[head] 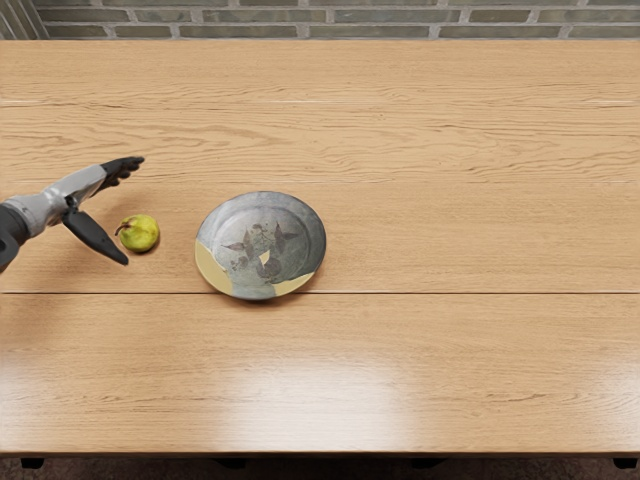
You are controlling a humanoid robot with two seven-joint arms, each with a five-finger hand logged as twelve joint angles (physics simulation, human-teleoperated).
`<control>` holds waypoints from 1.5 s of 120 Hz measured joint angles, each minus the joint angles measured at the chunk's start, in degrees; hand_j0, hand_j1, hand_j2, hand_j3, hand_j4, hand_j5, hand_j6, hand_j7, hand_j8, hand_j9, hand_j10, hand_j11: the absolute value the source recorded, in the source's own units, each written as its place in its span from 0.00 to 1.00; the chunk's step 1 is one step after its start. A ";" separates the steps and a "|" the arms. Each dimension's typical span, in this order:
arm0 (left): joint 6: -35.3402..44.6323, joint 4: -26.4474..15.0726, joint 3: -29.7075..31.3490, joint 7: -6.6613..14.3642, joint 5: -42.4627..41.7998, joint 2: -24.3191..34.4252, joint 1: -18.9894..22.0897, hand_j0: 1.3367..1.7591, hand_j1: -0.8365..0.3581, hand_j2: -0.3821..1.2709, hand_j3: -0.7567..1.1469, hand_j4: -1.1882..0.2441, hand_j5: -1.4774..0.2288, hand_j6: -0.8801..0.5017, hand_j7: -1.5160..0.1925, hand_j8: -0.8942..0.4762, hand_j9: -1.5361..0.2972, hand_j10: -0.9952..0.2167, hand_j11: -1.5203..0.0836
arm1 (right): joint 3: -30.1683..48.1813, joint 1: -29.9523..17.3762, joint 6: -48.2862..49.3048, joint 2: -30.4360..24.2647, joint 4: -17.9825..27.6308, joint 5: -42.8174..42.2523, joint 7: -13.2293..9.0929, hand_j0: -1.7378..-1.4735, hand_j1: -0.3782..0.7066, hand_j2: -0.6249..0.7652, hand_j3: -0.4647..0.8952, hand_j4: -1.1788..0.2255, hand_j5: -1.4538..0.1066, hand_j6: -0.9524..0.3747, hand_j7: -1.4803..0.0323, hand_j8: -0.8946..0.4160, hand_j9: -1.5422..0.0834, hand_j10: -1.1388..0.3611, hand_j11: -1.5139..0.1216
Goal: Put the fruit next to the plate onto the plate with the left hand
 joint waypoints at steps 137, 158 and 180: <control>-0.09 -0.52 2.80 0.14 0.40 -0.61 -0.35 0.76 0.55 0.29 0.40 0.52 0.53 0.31 0.55 0.33 0.52 0.45 0.59 | 0.00 0.00 0.00 0.00 0.00 0.00 0.00 0.30 0.03 0.45 0.34 0.84 0.93 0.72 0.98 0.68 0.95 0.76 0.93; -0.17 -0.54 3.09 0.22 0.42 -1.42 -0.35 0.76 0.52 0.27 0.40 0.51 0.51 0.30 0.53 0.31 0.51 0.44 0.57 | 0.00 0.00 0.01 0.00 0.00 0.00 0.00 0.30 0.03 0.45 0.34 0.84 0.93 0.72 0.98 0.68 0.95 0.76 0.93; -0.16 -0.59 3.54 0.25 0.42 -1.58 -0.60 0.76 0.49 0.32 0.40 0.47 0.47 0.29 0.49 0.34 0.47 0.40 0.53 | 0.00 0.00 0.00 0.00 0.00 0.00 0.00 0.30 0.03 0.45 0.34 0.84 0.93 0.72 0.98 0.68 0.95 0.76 0.93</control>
